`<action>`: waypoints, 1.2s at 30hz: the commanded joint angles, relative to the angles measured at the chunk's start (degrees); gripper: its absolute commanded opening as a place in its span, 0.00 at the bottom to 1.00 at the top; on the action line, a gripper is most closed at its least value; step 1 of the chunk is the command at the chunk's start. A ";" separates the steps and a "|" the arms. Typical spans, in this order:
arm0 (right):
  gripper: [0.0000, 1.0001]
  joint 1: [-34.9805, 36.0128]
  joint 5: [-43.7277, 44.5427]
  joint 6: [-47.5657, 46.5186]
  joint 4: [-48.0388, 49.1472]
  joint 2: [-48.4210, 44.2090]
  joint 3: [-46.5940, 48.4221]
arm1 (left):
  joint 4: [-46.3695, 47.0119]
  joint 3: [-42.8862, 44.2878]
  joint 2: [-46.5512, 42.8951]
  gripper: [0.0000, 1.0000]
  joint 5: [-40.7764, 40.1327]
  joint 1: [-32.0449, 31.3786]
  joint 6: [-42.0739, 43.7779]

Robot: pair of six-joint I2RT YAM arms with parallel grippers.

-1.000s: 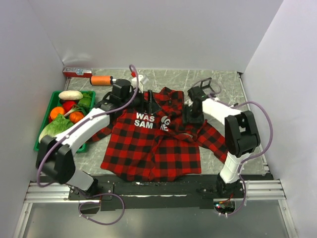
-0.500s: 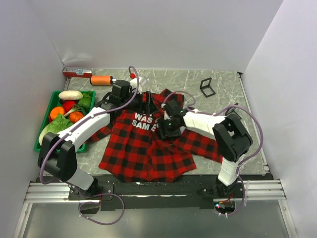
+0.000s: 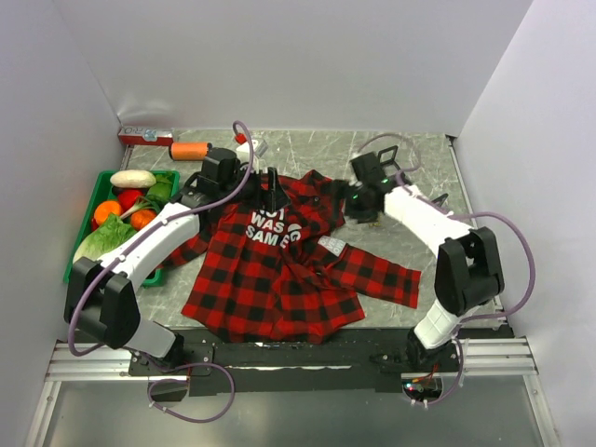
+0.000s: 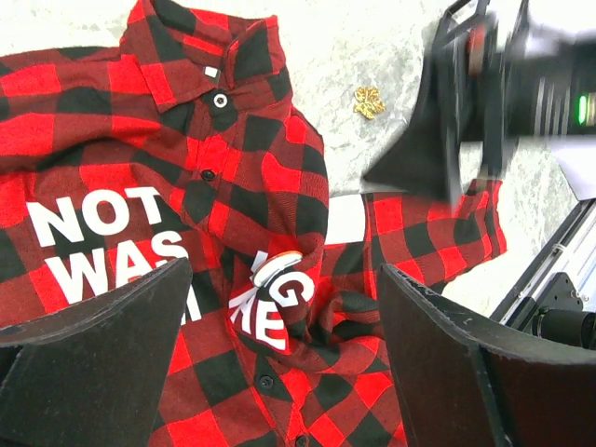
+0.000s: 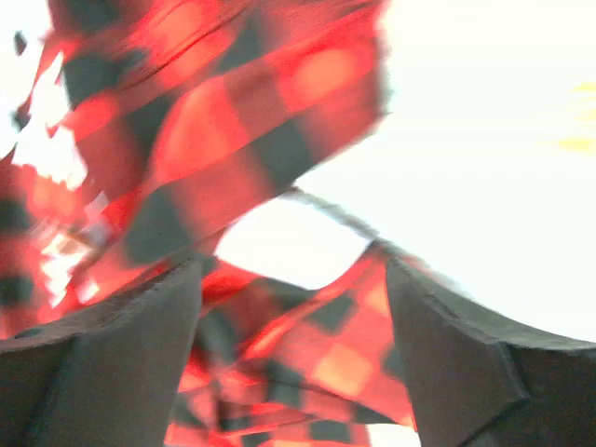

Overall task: Pin the brooch onto the clothing
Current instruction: Pick up the brooch from the center of the board.

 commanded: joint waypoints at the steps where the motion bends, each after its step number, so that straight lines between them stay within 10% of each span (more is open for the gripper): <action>1: 0.88 -6.37 6.84 -3.71 -6.53 4.65 6.37 | 0.42 -0.21 -2.34 0.87 -0.51 -0.09 1.41; 22: 0.90 -14.03 13.28 -2.57 -12.43 23.31 19.75 | 0.06 0.06 -3.04 0.88 1.60 0.00 1.23; 36: 0.90 -15.62 6.26 -24.87 -12.61 27.98 23.79 | 0.68 -0.03 -2.43 0.89 3.45 -0.09 0.53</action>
